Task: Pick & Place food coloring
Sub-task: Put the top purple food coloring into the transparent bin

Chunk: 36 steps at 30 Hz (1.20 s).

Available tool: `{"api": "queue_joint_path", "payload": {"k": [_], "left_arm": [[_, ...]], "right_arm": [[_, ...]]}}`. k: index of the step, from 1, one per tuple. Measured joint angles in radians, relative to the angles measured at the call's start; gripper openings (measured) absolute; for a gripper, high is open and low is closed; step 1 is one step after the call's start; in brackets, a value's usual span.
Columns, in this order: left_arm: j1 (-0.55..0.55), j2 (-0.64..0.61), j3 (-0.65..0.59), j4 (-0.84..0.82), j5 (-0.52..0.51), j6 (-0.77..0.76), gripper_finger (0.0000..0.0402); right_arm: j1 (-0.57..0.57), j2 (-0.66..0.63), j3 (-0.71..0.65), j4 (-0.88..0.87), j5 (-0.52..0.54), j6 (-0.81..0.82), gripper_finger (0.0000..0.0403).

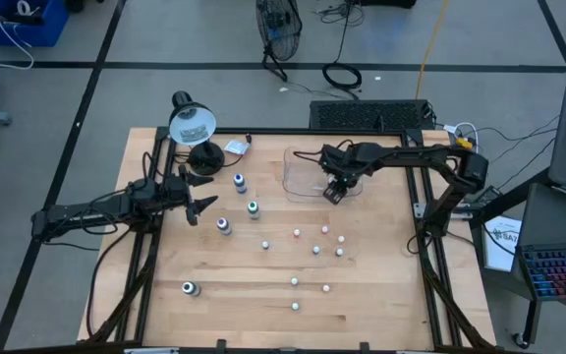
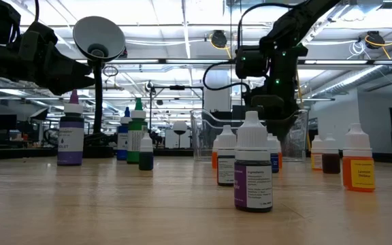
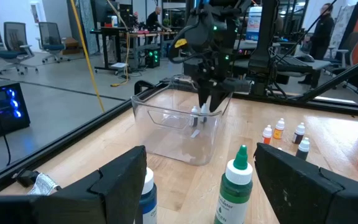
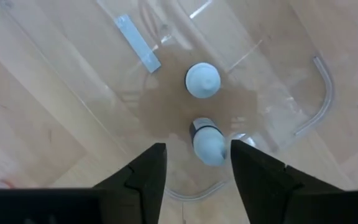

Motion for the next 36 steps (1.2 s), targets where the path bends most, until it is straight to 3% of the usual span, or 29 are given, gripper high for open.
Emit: {"api": "queue_joint_path", "payload": {"k": [8,12,20,27,36], "left_arm": [[0.000,0.000,0.000,0.000,0.000,0.000,0.0296],[0.000,0.000,0.000,0.000,-0.001,0.000,0.0296],[0.000,0.000,0.000,0.000,-0.003,0.000,0.0296],[0.000,0.000,0.000,0.000,-0.003,0.000,0.0296],[0.000,0.000,0.000,0.000,-0.003,0.000,0.0296]], "right_arm": [[0.002,-0.126,0.000,-0.004,0.002,0.032,0.0158],[0.038,-0.220,0.000,0.003,-0.055,0.036,0.0157],[0.317,-0.354,0.000,0.092,-0.094,0.094,0.0157],[0.654,-0.296,0.000,0.068,0.061,0.100,0.0151],[0.826,-0.143,0.000,0.061,0.111,0.246,0.0118]]}}
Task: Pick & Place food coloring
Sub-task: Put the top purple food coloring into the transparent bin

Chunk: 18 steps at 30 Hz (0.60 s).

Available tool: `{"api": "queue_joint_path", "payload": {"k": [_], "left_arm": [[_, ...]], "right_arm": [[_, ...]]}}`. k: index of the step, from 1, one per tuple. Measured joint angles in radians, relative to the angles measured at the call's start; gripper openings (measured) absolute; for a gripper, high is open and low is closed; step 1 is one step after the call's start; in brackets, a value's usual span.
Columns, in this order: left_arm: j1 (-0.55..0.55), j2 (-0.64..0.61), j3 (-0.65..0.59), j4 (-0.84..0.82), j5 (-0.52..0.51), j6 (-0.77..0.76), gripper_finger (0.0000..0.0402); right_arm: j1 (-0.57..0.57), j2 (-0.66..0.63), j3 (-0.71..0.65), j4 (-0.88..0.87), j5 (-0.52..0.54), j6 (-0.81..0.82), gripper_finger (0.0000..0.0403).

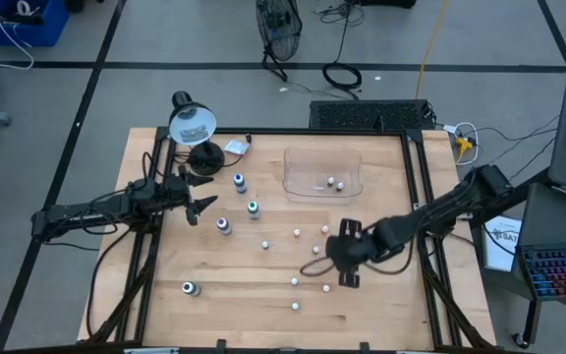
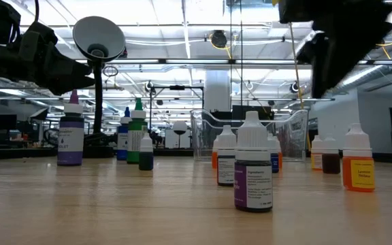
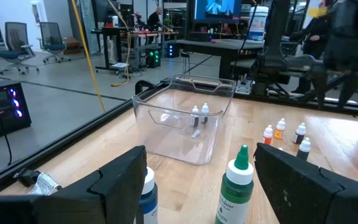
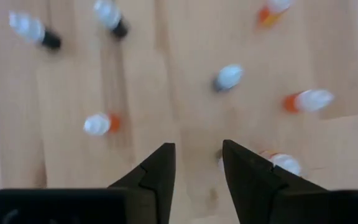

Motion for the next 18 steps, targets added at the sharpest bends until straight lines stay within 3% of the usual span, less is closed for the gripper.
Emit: {"api": "queue_joint_path", "payload": {"k": [8,18], "left_arm": [[0.000,0.000,0.000,0.000,0.000,0.000,0.0296],[0.000,0.000,0.000,0.000,0.000,0.000,0.0296]], "right_arm": [[0.011,0.054,0.000,-0.021,0.002,-0.001,0.0094],[0.010,0.055,-0.043,-0.052,0.005,0.023,0.0095]]}}
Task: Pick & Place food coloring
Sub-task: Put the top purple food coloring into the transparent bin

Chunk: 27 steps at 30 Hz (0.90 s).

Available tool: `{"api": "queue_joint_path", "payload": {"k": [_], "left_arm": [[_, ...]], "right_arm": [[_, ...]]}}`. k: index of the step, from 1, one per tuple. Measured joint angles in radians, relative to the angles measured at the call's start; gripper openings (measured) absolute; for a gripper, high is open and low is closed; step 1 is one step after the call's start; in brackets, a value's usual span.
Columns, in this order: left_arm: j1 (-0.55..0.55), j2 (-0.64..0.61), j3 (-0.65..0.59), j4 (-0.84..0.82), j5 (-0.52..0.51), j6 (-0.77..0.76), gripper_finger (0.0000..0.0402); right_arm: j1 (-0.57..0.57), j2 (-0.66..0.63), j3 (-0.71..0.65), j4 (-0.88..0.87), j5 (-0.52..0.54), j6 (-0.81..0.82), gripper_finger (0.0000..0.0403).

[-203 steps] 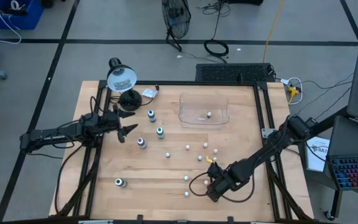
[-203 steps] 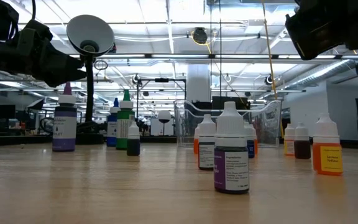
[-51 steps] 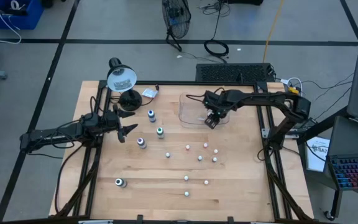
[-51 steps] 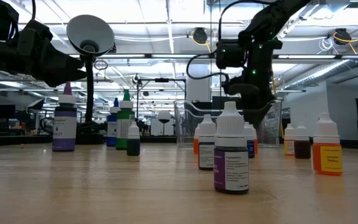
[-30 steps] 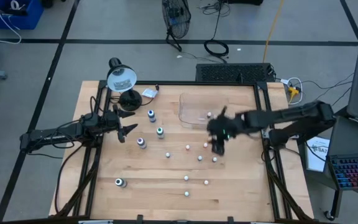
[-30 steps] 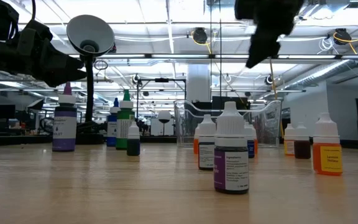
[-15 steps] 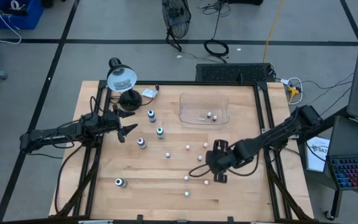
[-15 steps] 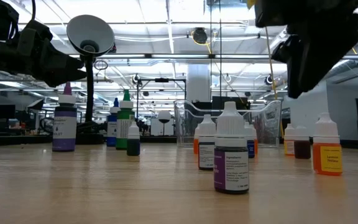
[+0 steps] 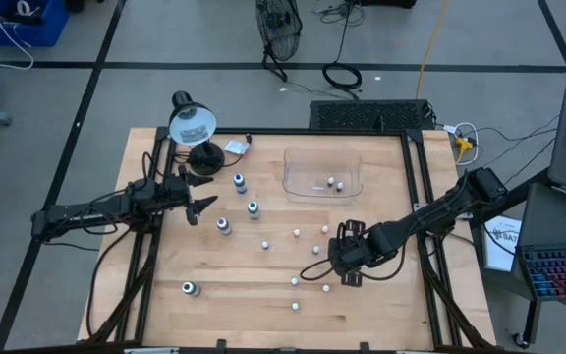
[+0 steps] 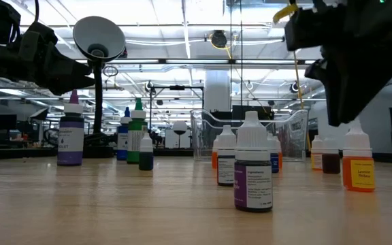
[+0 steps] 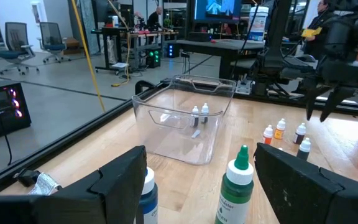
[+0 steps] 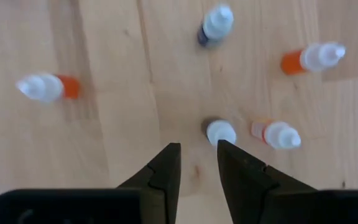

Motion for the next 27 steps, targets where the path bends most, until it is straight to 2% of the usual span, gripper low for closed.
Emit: {"api": "queue_joint_path", "payload": {"k": [7,16,27], "left_arm": [[0.000,0.000,0.000,0.000,0.000,0.000,0.0296],[0.000,0.000,0.000,0.000,0.000,0.000,0.0296],[0.000,0.000,0.000,0.000,0.000,0.000,0.0296]], "right_arm": [[-0.007,-0.003,-0.062,0.073,-0.003,0.001,0.0126],[-0.021,-0.003,-0.068,0.099,-0.035,0.001,0.0174],[-0.025,-0.003,-0.068,0.093,-0.056,0.024,0.0172]]}}
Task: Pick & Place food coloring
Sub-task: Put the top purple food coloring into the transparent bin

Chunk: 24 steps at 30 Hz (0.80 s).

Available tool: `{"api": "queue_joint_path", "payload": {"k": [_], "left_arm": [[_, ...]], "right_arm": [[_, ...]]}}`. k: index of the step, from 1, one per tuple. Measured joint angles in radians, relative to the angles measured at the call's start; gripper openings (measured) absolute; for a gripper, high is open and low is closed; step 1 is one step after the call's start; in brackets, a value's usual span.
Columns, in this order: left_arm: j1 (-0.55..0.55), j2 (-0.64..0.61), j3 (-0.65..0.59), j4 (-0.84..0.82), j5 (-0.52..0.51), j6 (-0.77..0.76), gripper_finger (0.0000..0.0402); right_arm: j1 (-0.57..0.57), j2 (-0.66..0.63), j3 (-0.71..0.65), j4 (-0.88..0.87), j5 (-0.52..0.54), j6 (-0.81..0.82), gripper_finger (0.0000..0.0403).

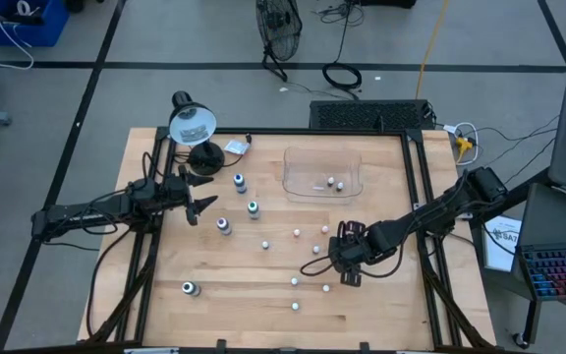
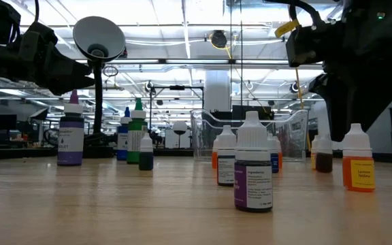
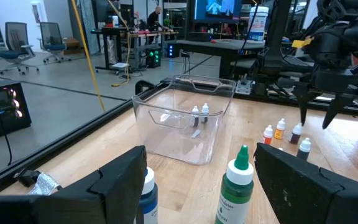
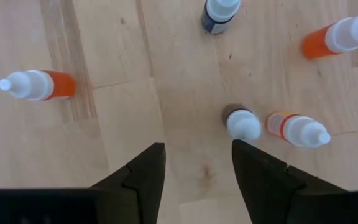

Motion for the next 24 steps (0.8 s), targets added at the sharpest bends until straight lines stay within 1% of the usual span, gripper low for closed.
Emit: {"api": "queue_joint_path", "payload": {"k": [6,14,17,21,24], "left_arm": [[0.000,0.000,0.000,0.000,0.000,0.000,0.0296],[0.000,0.000,0.000,0.000,0.000,0.000,0.0296],[0.000,0.000,0.000,0.000,0.000,0.000,0.0296],[0.000,0.000,0.000,0.000,0.000,0.000,0.0296],[0.000,0.000,0.000,0.000,0.000,0.000,0.0296]], "right_arm": [[-0.008,0.000,0.000,0.001,-0.027,0.010,0.0173],[-0.009,0.000,0.000,-0.030,-0.026,0.010,0.0169],[-0.016,0.000,0.000,-0.030,-0.018,0.005,0.0169],[-0.032,0.000,0.000,-0.017,0.030,-0.018,0.0168],[-0.048,0.000,0.000,-0.006,0.031,-0.042,0.0165]]}}
